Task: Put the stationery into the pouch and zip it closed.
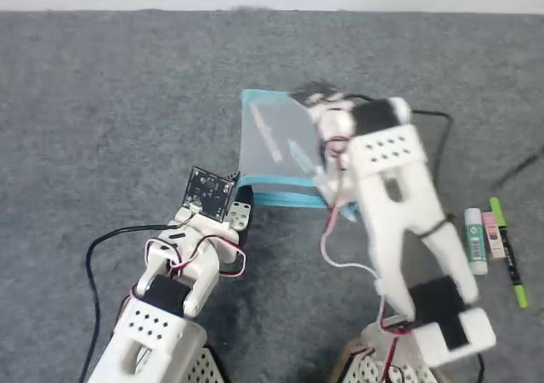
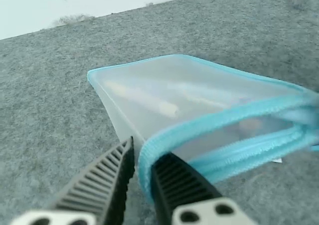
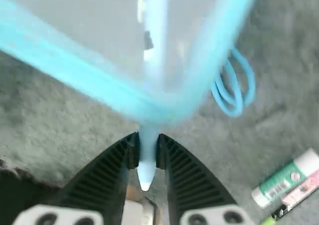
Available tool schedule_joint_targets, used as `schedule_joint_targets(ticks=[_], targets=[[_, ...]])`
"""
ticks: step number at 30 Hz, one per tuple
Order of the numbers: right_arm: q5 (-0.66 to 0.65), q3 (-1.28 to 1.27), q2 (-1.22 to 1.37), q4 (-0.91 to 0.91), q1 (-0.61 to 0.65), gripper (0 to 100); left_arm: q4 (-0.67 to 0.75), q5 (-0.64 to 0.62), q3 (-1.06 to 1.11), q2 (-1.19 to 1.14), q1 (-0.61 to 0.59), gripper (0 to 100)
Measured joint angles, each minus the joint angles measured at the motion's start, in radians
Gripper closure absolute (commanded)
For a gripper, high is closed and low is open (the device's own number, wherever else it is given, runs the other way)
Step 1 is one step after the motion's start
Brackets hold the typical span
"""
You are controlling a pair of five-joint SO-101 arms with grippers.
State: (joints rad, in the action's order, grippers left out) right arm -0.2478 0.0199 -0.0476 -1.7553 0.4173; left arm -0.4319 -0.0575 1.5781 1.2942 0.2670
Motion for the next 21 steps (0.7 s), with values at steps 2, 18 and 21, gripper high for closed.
schedule_joint_targets(ticks=[2,18,21], targets=[[0.011,0.034,0.023,0.0,0.043,99.2,0.0,0.0,0.0,0.0,0.0,99],[0.025,0.198,0.049,-0.002,0.129,83.9,0.0,0.032,-0.002,0.0,-0.005,99],[0.025,0.198,0.049,-0.002,0.157,83.9,0.0,0.038,-0.002,0.0,-0.005,99]])
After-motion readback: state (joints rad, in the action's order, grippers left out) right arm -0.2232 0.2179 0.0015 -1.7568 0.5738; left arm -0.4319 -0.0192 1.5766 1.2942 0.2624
